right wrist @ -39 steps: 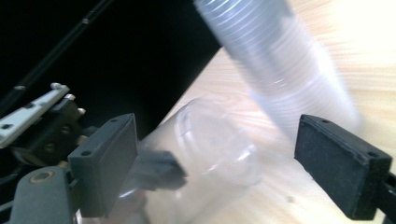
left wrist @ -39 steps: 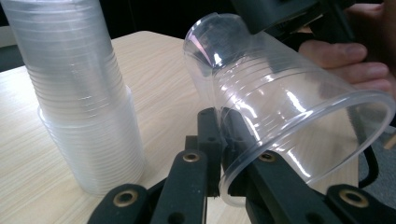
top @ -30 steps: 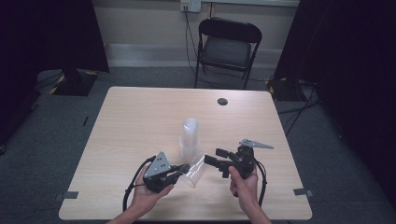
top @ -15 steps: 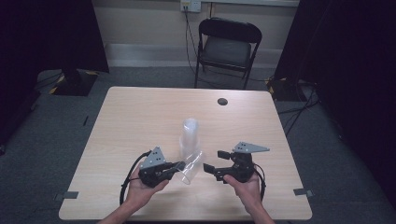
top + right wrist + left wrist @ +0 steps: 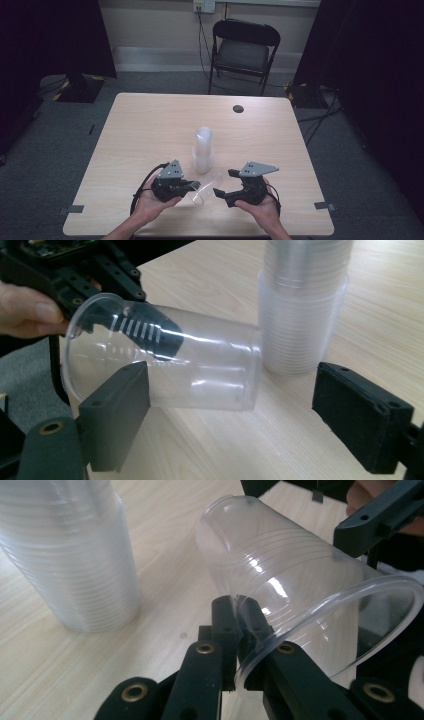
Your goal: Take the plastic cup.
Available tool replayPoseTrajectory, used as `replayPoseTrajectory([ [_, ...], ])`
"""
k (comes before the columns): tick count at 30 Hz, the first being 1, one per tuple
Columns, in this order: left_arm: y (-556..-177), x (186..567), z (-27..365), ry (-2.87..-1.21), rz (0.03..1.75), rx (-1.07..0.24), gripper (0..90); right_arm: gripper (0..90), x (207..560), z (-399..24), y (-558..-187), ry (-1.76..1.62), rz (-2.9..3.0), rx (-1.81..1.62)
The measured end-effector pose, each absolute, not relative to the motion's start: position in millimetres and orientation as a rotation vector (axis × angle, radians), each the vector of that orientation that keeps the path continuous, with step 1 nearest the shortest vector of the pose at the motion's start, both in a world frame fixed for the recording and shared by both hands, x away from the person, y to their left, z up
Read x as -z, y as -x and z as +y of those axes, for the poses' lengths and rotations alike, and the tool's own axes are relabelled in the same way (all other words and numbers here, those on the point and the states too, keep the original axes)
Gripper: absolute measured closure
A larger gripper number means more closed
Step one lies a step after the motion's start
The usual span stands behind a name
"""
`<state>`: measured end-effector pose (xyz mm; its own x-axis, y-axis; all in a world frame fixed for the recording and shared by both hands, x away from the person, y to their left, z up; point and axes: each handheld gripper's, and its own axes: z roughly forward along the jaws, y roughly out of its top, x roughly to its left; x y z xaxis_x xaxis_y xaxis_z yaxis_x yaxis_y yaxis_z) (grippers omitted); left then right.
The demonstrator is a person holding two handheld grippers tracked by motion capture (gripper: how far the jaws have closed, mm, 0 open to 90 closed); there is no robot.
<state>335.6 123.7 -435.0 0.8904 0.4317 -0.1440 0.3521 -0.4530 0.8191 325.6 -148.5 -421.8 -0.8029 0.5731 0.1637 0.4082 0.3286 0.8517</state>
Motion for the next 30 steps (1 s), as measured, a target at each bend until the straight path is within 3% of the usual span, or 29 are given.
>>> replayPoseTrajectory([
  [15,-340,443,115,-2.213,0.521,0.049,88.1,15.9,422,-130,-313,-0.624,2.527,-1.388],
  [30,-348,445,124,-2.173,0.622,0.115,88.4,11.9,429,-114,-311,-0.482,2.592,-1.315],
])
